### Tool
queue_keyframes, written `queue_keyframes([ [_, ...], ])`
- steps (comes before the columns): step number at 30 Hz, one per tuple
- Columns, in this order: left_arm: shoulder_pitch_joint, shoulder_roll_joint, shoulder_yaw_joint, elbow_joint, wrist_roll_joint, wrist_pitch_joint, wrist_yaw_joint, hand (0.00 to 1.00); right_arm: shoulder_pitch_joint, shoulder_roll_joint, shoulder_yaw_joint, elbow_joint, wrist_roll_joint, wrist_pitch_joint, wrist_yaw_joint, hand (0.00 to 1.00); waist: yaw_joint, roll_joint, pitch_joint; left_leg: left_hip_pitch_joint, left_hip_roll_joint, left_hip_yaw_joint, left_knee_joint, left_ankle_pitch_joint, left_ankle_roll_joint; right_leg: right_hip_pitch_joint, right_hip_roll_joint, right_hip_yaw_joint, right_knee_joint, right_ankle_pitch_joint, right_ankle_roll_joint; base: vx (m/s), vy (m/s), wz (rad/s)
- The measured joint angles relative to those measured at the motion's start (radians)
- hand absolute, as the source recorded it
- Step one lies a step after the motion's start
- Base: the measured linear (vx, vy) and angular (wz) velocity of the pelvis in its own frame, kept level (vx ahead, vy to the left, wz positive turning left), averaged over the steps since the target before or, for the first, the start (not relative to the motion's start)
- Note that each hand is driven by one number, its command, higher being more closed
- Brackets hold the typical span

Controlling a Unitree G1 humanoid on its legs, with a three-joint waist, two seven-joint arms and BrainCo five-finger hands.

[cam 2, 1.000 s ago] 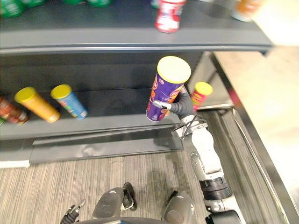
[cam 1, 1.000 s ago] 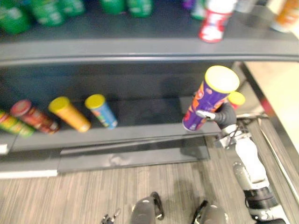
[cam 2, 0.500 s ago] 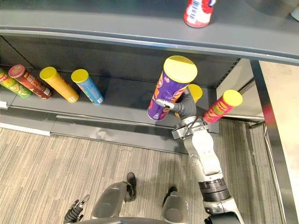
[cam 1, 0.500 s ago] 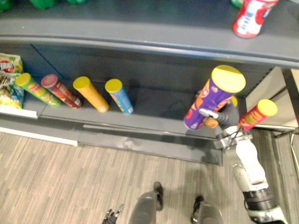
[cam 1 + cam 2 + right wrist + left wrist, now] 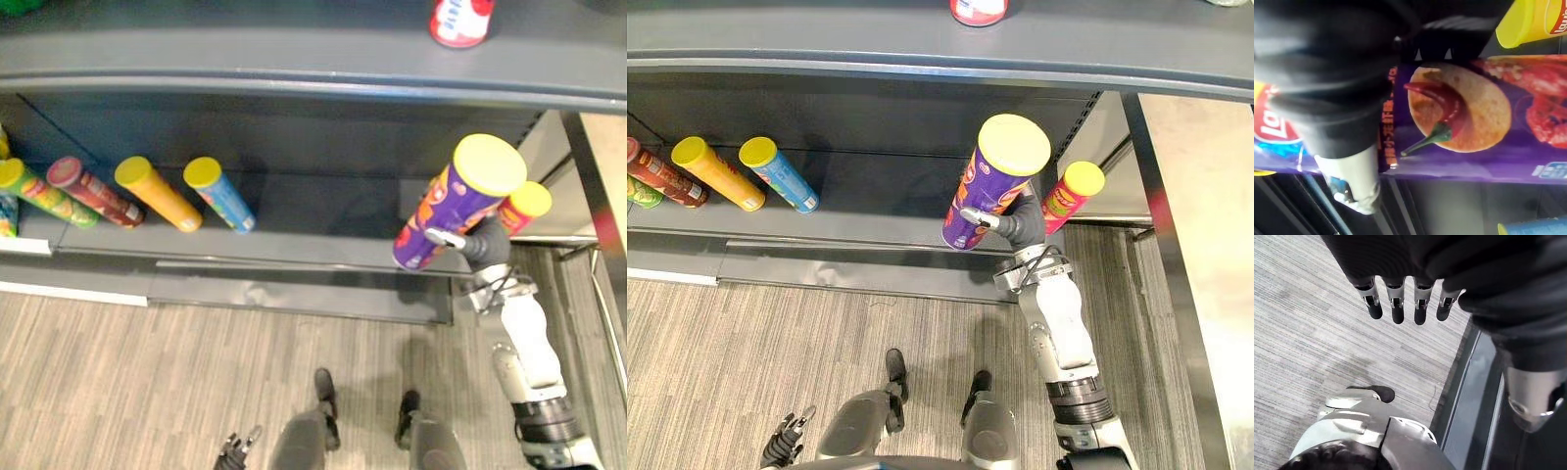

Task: Put the gum and the chips on the shelf.

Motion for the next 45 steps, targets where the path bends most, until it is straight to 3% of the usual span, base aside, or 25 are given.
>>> queue_keyframes([
  [6,-0.04,0.006,-0.035,-0.057,0.032,-0.022,0.003,0.0,-0.035,-0.002,0.052,0.01,-0.002,0.006,-0.002,1.0,0.0,0.021,0.027,-0.005,-0.002,-0.019,0.005,0.001,0.0,-0.012,-0.003,0.003,0.035,-0.002,-0.002,0.04,0.003,0.1],
  [11,-0.129,0.036,-0.109,-0.127,0.04,-0.037,0.008,0.0,-0.173,-0.028,0.13,0.085,-0.015,0.009,-0.013,1.0,-0.001,0.048,0.093,-0.078,-0.006,-0.057,0.076,0.0,0.001,-0.078,-0.025,-0.003,0.135,-0.016,-0.022,-0.01,-0.006,0.23],
  [17,-0.184,0.053,-0.183,-0.176,0.041,-0.038,0.016,0.0,-0.261,-0.043,0.191,0.167,-0.042,0.011,-0.053,1.0,0.009,0.061,0.122,-0.17,-0.019,-0.079,0.17,-0.028,0.01,-0.144,-0.059,-0.009,0.229,-0.053,-0.019,-0.04,-0.034,0.23],
  [23,-0.228,0.069,-0.246,-0.216,0.039,-0.034,0.027,0.0,-0.343,-0.046,0.204,0.222,-0.078,0.011,-0.094,1.0,0.018,0.096,0.141,-0.264,-0.006,-0.071,0.265,-0.054,0.025,-0.196,-0.062,-0.008,0.236,-0.064,-0.012,-0.07,-0.049,-0.01],
  [39,-0.245,0.065,-0.399,-0.316,0.019,-0.003,0.059,0.0,-0.538,-0.062,0.232,0.531,-0.161,-0.004,-0.263,1.0,0.096,0.154,0.164,-0.405,0.001,-0.066,0.351,-0.026,0.019,-0.347,-0.099,-0.018,0.38,-0.119,-0.027,-0.05,-0.077,0.08],
  [45,-0.241,0.05,-0.419,-0.342,0.019,0.04,0.059,0.0,-0.604,-0.066,0.218,0.642,-0.161,-0.021,-0.334,1.0,0.117,0.166,0.169,-0.423,-0.004,-0.1,0.35,-0.011,0.016,-0.348,-0.108,-0.056,0.401,-0.135,-0.036,0.0,-0.088,0.17],
])
